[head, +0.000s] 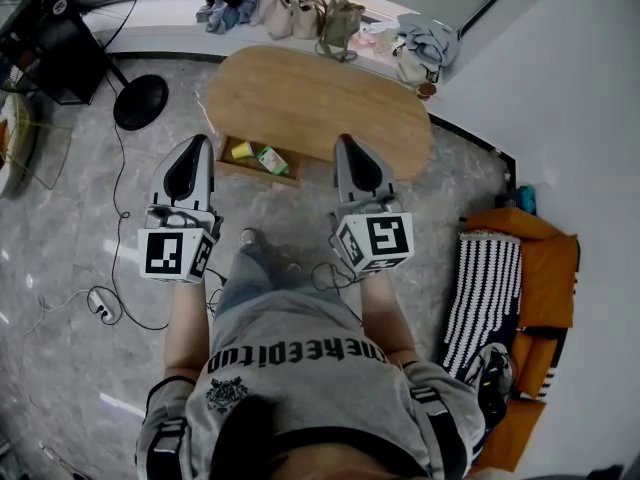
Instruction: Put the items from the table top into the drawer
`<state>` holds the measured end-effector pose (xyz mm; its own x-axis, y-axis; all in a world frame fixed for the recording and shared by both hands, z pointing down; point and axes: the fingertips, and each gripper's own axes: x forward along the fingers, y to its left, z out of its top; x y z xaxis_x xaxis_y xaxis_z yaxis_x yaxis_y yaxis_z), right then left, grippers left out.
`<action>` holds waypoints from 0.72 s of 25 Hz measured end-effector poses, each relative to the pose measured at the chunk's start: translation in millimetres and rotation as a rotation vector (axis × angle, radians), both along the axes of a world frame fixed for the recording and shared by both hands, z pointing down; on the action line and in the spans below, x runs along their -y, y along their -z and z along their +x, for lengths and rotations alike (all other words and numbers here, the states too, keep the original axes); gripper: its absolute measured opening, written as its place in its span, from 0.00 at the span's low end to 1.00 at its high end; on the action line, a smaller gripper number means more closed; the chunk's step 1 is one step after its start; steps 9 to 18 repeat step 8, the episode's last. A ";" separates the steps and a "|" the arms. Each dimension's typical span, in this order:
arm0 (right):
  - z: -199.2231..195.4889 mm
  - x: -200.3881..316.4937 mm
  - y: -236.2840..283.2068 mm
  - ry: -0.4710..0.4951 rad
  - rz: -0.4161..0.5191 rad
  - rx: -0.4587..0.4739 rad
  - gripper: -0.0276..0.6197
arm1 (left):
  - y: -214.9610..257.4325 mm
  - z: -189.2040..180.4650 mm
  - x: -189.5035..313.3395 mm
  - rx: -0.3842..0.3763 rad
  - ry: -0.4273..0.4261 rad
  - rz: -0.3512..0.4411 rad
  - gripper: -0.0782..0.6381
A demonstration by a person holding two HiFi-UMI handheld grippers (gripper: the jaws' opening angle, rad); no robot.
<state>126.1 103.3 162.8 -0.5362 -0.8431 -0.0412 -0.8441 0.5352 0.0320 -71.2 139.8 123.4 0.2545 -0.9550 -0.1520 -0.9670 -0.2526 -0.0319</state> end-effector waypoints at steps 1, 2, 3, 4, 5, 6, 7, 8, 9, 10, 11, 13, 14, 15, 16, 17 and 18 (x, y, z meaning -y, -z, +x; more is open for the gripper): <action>0.3 0.2 -0.1 0.000 0.001 0.000 0.05 | -0.3 0.1 0.0 0.000 0.001 0.000 0.13; 0.6 0.1 -0.4 0.000 0.001 0.000 0.05 | -0.7 0.2 -0.1 -0.001 0.002 -0.001 0.13; 0.8 -0.1 -0.8 0.000 0.000 0.000 0.05 | -1.0 0.3 -0.2 -0.002 0.003 -0.001 0.13; 1.1 -0.3 -1.3 0.001 -0.001 -0.001 0.05 | -1.1 0.6 -0.1 -0.003 0.004 -0.001 0.13; 1.4 -0.4 -1.6 0.002 -0.002 -0.001 0.05 | -1.0 1.0 0.1 -0.004 0.005 0.000 0.13; 1.7 -0.2 -1.7 0.001 -0.002 -0.001 0.05 | -0.7 1.5 0.5 -0.005 0.005 0.001 0.13; 2.1 0.0 -1.7 0.001 -0.002 -0.002 0.05 | -0.3 2.0 1.0 -0.006 0.004 0.002 0.13; 2.5 0.3 -1.6 -0.001 -0.001 -0.002 0.05 | 0.1 2.6 1.5 -0.006 0.004 0.003 0.13; 2.5 0.3 -1.6 -0.001 -0.001 -0.002 0.05 | 0.1 2.6 1.5 -0.006 0.004 0.003 0.13; 2.5 0.3 -1.6 -0.001 -0.001 -0.002 0.05 | 0.1 2.6 1.5 -0.006 0.004 0.003 0.13; 2.5 0.3 -1.6 -0.001 -0.001 -0.002 0.05 | 0.1 2.6 1.5 -0.006 0.004 0.003 0.13; 2.5 0.3 -1.6 -0.001 -0.001 -0.002 0.05 | 0.1 2.6 1.5 -0.006 0.004 0.003 0.13; 2.5 0.3 -1.6 -0.001 -0.001 -0.002 0.05 | 0.1 2.6 1.5 -0.006 0.004 0.003 0.13; 2.5 0.3 -1.6 -0.001 -0.001 -0.002 0.05 | 0.1 2.6 1.5 -0.006 0.004 0.003 0.13; 2.5 0.3 -1.6 -0.001 -0.001 -0.002 0.05 | 0.1 2.6 1.5 -0.006 0.004 0.003 0.13; 2.5 0.3 -1.6 -0.001 -0.001 -0.002 0.05 | 0.1 2.6 1.5 -0.006 0.004 0.003 0.13; 2.5 0.3 -1.6 -0.001 -0.001 -0.002 0.05 | 0.1 2.6 1.5 -0.006 0.004 0.003 0.13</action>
